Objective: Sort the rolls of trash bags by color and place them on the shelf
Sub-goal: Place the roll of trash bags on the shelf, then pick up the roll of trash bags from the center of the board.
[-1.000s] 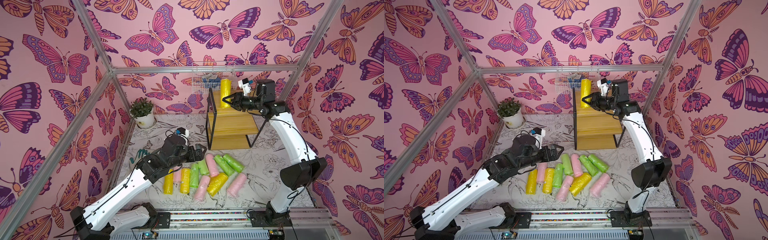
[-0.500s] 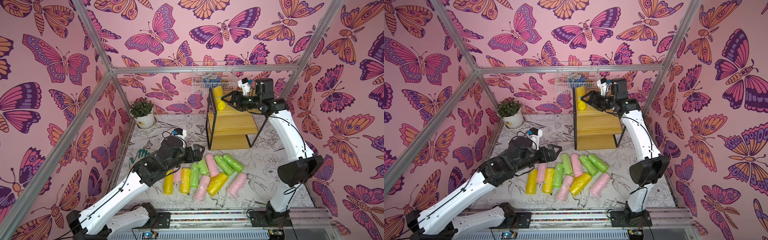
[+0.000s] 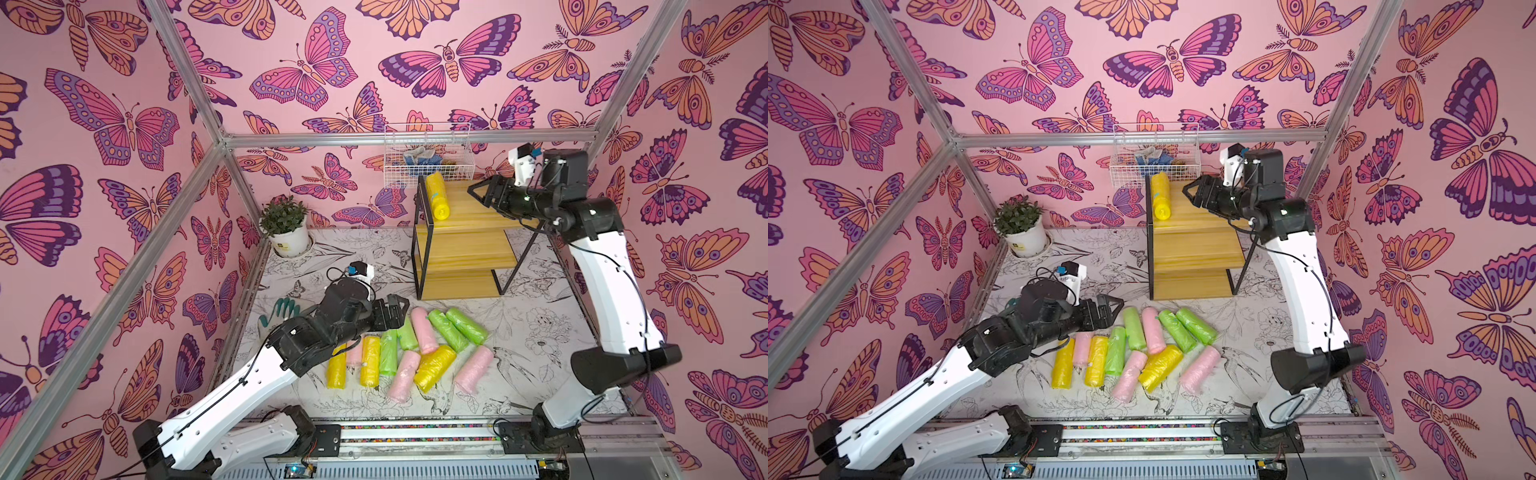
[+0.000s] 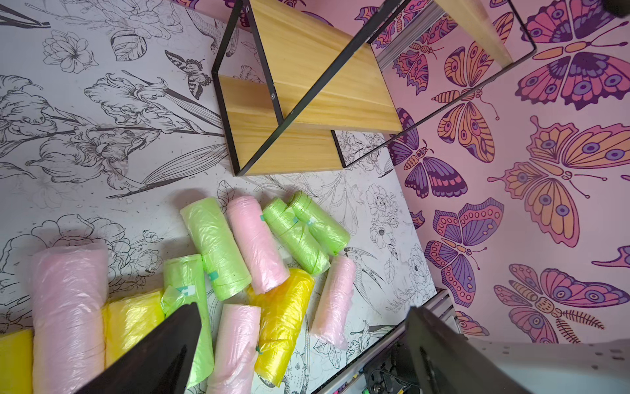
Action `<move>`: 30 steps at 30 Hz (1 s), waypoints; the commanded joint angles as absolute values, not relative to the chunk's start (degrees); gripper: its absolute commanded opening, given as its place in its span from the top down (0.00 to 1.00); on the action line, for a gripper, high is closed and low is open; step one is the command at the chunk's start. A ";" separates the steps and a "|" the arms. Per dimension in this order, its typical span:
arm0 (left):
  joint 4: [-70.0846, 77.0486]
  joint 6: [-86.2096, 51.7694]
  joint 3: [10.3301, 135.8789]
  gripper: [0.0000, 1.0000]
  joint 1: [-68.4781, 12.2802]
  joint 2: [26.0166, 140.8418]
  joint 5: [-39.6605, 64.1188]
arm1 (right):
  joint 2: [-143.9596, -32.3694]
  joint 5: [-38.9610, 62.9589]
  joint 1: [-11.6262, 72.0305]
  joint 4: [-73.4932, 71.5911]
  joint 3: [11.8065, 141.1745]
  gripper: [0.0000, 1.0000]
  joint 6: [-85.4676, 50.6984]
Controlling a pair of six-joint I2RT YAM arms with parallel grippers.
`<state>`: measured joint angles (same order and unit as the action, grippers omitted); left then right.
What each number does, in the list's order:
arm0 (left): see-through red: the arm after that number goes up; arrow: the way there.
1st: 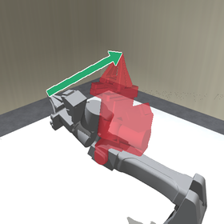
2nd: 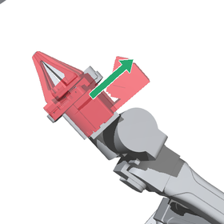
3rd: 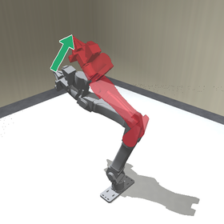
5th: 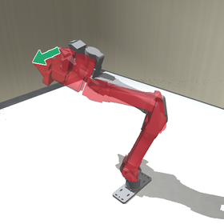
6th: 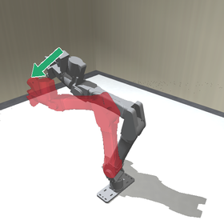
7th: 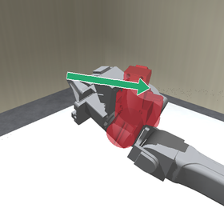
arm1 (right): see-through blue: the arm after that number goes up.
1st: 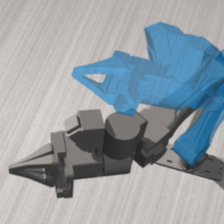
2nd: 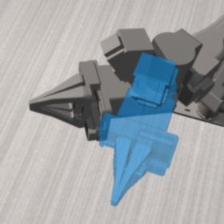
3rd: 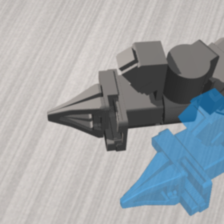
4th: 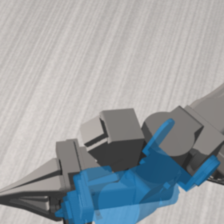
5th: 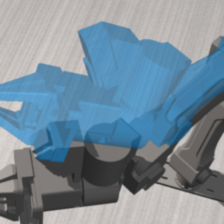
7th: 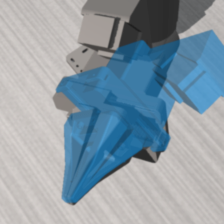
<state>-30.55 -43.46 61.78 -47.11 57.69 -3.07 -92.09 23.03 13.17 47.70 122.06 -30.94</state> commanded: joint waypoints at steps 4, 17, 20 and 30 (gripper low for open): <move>-31.75 -41.88 61.79 0.00 -48.11 58.99 -4.13 | -74.43 17.05 13.01 50.58 105.66 0.26 -29.35; -30.16 -41.50 62.14 0.00 -51.23 64.94 -1.96 | -42.84 13.77 13.98 61.52 60.82 0.16 -42.71; -29.54 -42.16 61.16 0.00 -51.48 65.05 -1.85 | -37.91 12.90 16.16 61.18 53.62 0.18 -47.01; -27.99 -44.72 58.19 0.00 -53.04 62.41 -4.48 | -31.33 7.22 28.92 53.34 37.53 0.33 -62.07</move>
